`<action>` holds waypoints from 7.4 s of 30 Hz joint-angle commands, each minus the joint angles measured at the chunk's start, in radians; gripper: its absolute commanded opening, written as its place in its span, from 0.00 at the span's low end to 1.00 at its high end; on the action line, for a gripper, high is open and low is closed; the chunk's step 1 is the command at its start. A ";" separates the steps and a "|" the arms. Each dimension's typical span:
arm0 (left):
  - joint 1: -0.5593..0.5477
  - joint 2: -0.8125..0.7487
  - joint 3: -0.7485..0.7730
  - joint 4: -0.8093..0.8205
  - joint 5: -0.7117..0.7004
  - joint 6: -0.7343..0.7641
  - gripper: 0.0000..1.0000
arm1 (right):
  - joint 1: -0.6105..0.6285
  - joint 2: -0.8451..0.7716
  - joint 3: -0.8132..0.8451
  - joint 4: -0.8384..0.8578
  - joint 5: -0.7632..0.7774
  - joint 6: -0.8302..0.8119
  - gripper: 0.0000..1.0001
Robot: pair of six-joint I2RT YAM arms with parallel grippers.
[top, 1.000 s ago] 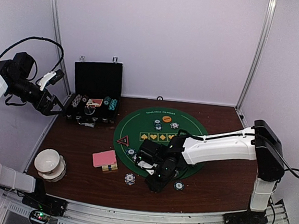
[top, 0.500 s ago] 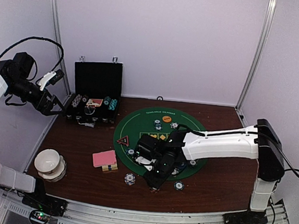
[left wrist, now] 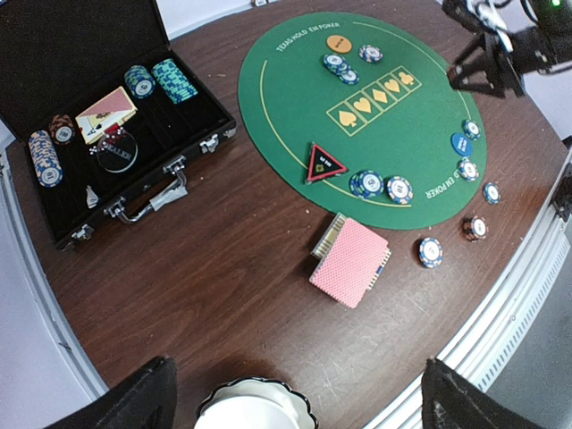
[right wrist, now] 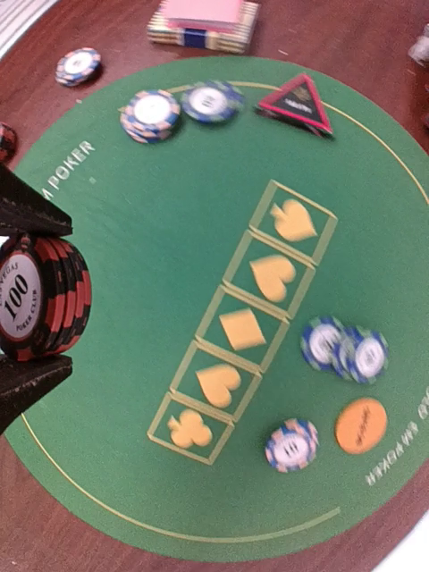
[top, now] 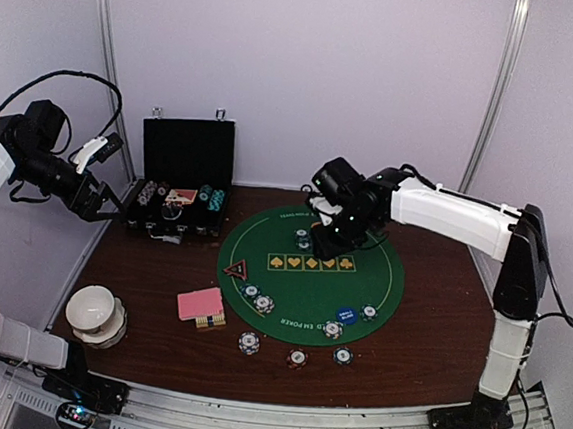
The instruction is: Distribute texas hold em gaming equipment
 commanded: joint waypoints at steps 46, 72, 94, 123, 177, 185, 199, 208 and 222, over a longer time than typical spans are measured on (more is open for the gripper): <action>0.005 -0.010 0.015 -0.010 0.001 0.026 0.98 | -0.123 0.283 0.239 0.117 0.043 0.055 0.66; 0.005 -0.020 -0.025 -0.010 0.001 0.055 0.98 | 0.375 -0.034 -0.374 0.144 -0.062 0.104 0.89; 0.005 -0.018 -0.011 -0.010 0.000 0.048 0.98 | 0.386 0.035 -0.380 0.149 -0.086 0.099 0.61; 0.005 -0.020 -0.009 -0.013 0.009 0.048 0.98 | 0.385 -0.003 -0.334 0.091 -0.074 0.086 0.53; 0.005 -0.026 -0.024 -0.015 0.037 0.060 0.98 | 0.078 0.559 0.534 -0.023 -0.084 0.098 0.35; 0.005 -0.024 -0.051 -0.016 0.044 0.079 0.98 | 0.079 0.569 0.544 -0.035 -0.096 0.095 0.58; 0.005 -0.029 -0.103 -0.017 0.025 0.110 0.98 | 0.119 0.195 0.168 0.041 -0.053 0.069 0.69; 0.005 -0.012 -0.114 -0.017 0.020 0.123 0.98 | 0.287 -0.060 -0.283 0.092 -0.068 0.100 0.86; 0.005 -0.018 -0.089 -0.016 0.023 0.107 0.98 | 0.363 0.026 -0.368 0.161 -0.130 0.104 0.85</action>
